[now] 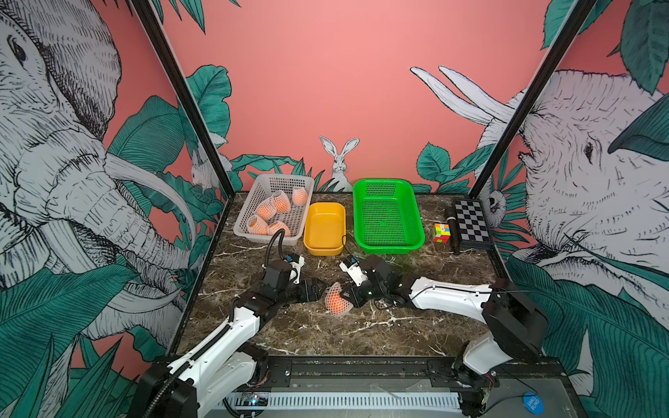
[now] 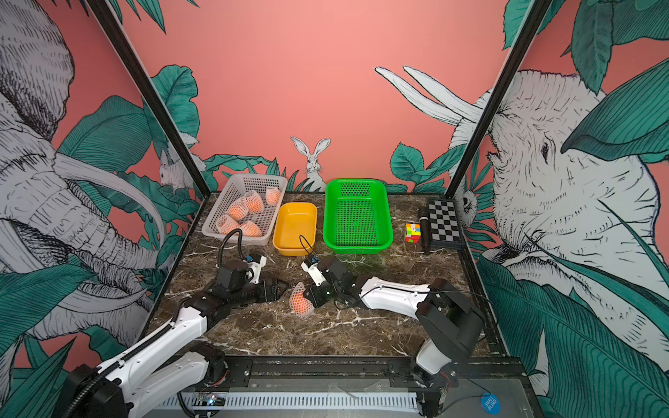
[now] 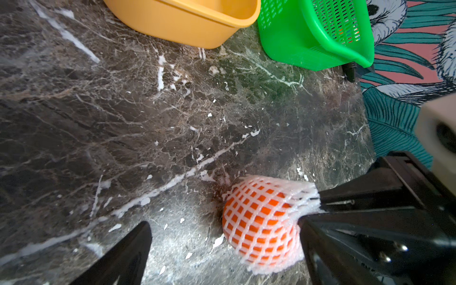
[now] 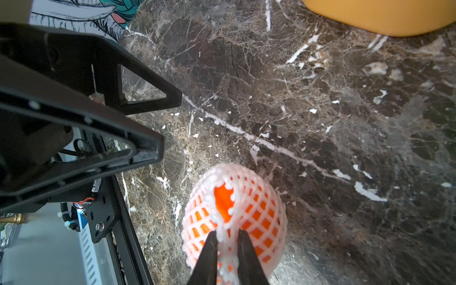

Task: Remove foam nets from oranges
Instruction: Remove the foam net from the orange.

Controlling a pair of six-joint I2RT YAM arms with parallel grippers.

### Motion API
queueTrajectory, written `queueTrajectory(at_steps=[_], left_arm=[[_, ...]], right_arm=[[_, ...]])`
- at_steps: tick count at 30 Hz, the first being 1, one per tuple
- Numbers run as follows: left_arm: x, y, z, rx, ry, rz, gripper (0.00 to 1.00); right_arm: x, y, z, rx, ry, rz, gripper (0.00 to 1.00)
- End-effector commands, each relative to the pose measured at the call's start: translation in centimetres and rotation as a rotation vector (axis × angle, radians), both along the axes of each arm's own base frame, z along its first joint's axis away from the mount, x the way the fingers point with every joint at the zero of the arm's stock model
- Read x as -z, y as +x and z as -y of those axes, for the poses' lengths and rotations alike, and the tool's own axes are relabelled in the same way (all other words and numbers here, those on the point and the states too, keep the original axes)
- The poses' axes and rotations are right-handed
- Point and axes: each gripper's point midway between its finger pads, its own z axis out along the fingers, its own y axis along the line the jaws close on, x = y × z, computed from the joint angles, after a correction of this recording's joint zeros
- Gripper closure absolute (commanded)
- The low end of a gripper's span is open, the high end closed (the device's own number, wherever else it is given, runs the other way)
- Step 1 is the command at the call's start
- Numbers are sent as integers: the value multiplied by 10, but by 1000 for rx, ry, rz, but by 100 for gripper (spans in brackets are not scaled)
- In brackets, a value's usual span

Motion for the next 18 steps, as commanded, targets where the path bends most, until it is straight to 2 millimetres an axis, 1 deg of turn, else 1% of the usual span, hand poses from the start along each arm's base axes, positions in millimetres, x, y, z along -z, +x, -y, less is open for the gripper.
queueTrajectory(at_steps=[1, 10, 15, 18], left_arm=[[-15, 4, 2, 8, -29, 45, 4], [-29, 5, 2, 24, -23, 82, 4], [-45, 6, 4, 69, -7, 121, 5], [-62, 4, 12, 134, -34, 180, 7]], right_arm=[[-28, 1, -8, -20, 52, 42, 88], [-43, -1, -4, -36, 62, 61, 96], [-54, 1, 2, -65, 80, 63, 99], [-66, -2, 4, -122, 114, 54, 99]])
